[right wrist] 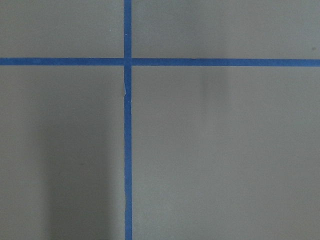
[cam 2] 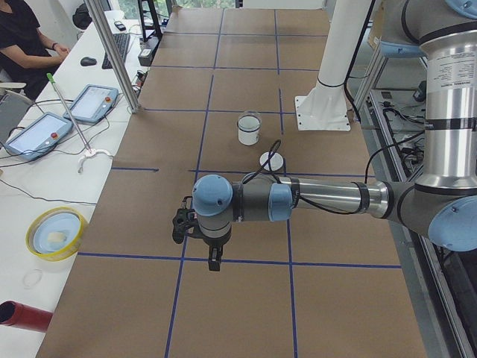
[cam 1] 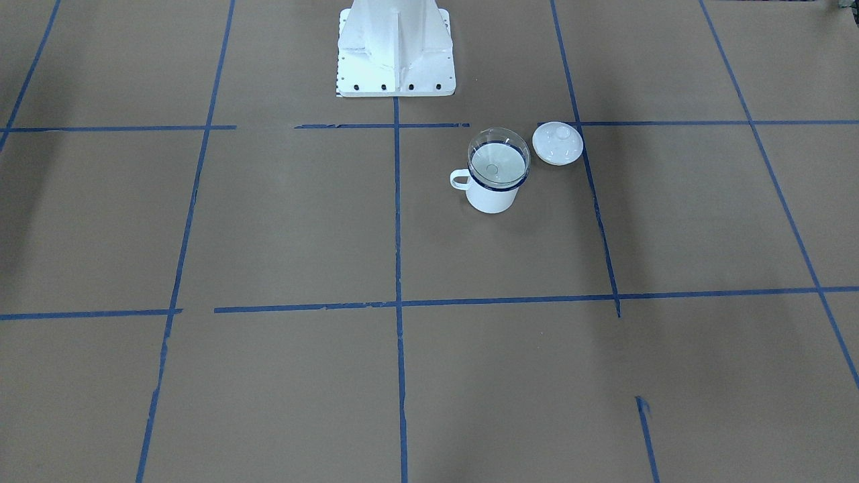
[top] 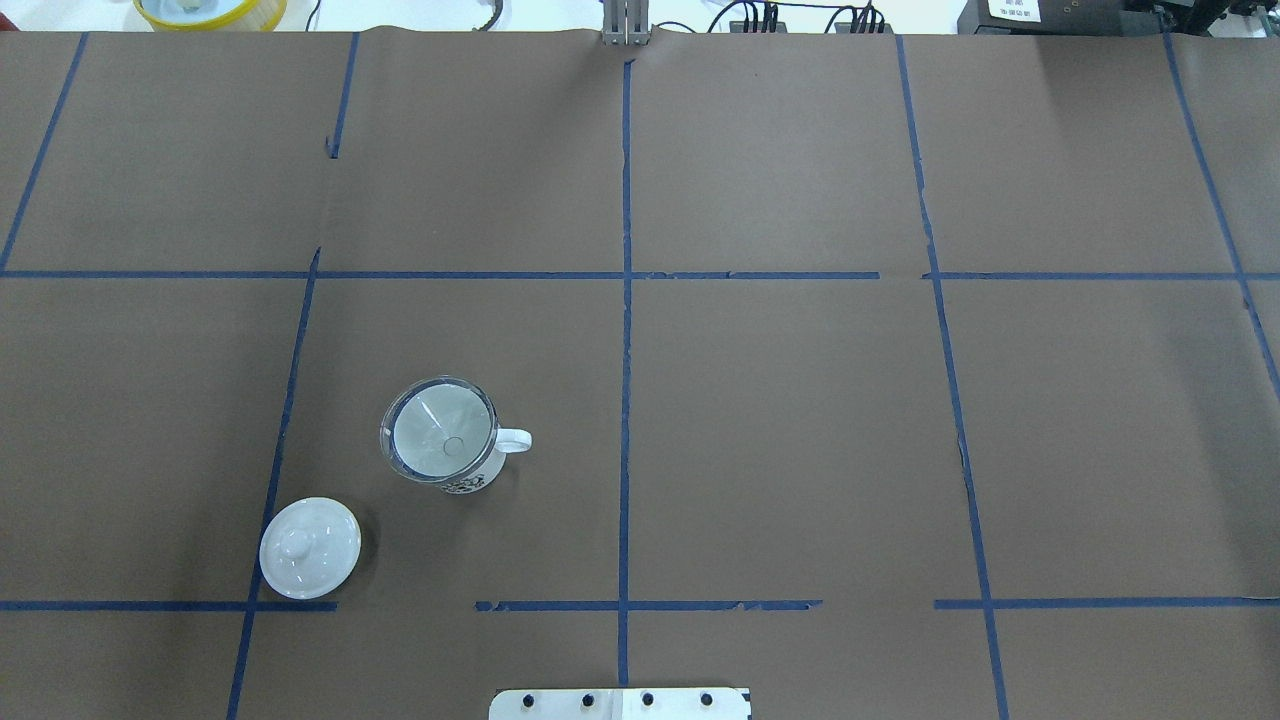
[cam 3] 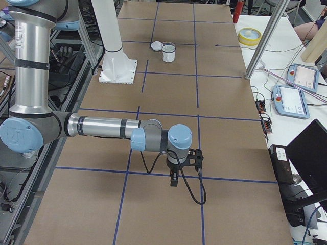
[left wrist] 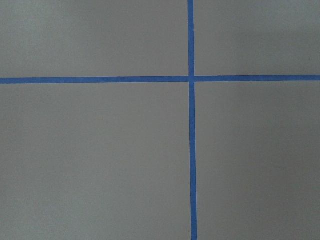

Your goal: Place funnel on cup

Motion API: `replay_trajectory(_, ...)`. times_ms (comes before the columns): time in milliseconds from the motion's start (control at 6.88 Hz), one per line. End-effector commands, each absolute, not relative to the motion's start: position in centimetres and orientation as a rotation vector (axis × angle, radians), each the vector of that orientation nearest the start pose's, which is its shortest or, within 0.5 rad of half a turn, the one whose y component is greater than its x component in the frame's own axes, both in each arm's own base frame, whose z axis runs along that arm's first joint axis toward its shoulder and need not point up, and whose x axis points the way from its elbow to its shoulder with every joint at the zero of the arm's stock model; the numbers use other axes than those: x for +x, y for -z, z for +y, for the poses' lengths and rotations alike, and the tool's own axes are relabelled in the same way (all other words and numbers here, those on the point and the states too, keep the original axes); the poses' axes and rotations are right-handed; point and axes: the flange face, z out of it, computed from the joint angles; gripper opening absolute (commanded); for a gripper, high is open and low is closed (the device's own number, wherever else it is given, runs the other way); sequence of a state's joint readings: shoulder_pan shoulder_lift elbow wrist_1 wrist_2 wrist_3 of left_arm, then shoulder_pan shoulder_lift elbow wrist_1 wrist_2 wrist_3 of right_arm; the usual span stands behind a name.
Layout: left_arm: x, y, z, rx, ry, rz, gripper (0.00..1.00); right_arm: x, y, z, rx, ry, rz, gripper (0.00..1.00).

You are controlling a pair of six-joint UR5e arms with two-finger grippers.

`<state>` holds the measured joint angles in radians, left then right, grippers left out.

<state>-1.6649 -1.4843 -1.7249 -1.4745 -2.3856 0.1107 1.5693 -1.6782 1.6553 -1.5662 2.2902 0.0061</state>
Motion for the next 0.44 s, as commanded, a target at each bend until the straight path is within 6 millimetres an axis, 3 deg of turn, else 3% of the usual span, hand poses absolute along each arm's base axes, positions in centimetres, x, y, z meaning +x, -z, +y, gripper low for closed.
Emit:
replay_trajectory(0,-10.34,-62.73,-44.59,0.063,-0.006,0.806,1.0,6.7,-67.08,-44.5,-0.02,-0.011,-0.719,1.0)
replay_trajectory(291,-10.44,-62.7,-44.58,0.066,-0.014,0.791,1.0,6.7,-67.08,-44.5,-0.02,-0.011,-0.719,1.0)
